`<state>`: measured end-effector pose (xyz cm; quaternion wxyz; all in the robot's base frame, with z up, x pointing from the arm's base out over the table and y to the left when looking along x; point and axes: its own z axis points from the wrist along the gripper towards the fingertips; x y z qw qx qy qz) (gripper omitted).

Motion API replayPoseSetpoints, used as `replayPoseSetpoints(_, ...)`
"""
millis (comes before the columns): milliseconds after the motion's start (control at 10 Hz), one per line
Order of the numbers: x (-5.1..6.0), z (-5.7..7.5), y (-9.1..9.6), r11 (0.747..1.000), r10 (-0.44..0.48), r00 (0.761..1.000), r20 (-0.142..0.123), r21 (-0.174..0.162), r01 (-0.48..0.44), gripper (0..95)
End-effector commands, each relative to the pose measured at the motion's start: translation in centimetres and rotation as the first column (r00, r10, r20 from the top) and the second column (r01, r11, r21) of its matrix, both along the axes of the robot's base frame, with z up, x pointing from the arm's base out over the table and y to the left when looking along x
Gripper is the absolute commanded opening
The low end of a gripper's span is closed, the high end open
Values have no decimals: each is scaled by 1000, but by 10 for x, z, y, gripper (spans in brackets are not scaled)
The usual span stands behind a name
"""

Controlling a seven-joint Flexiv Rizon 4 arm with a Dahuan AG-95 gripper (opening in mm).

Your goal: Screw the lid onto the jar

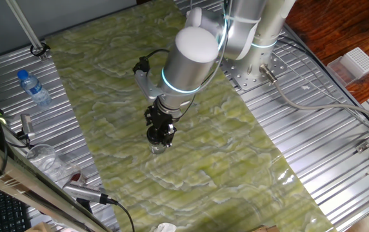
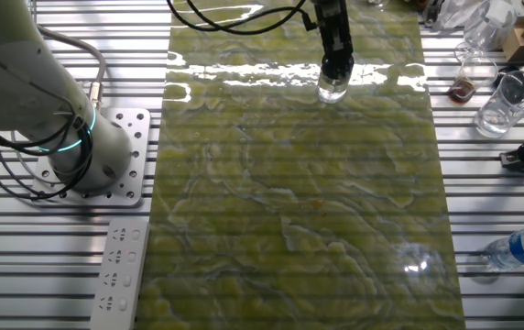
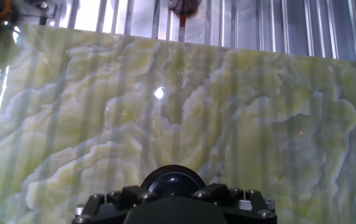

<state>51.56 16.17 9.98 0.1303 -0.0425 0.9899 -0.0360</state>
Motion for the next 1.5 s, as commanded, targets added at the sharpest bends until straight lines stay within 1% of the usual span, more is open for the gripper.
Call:
replayPoseSetpoints(100,0,2,2,1000,0,1000,-20,7,1,760)
replayPoseSetpoints(300,0,3,2,1000,4,999,-35,11,-3,760)
replayPoseSetpoints(600,0,3,2,1000,5,998,-68,12,-4,760)
replayPoseSetpoints(900,0,4,2,1000,5,996,-93,27,-2,760)
replayPoseSetpoints(1100,0,4,2,1000,3,994,-108,28,0,760)
replayPoseSetpoints(1200,0,3,2,1000,2,993,-115,28,1,760)
replayPoseSetpoints(1500,-1,3,2,999,-4,992,-122,31,8,760)
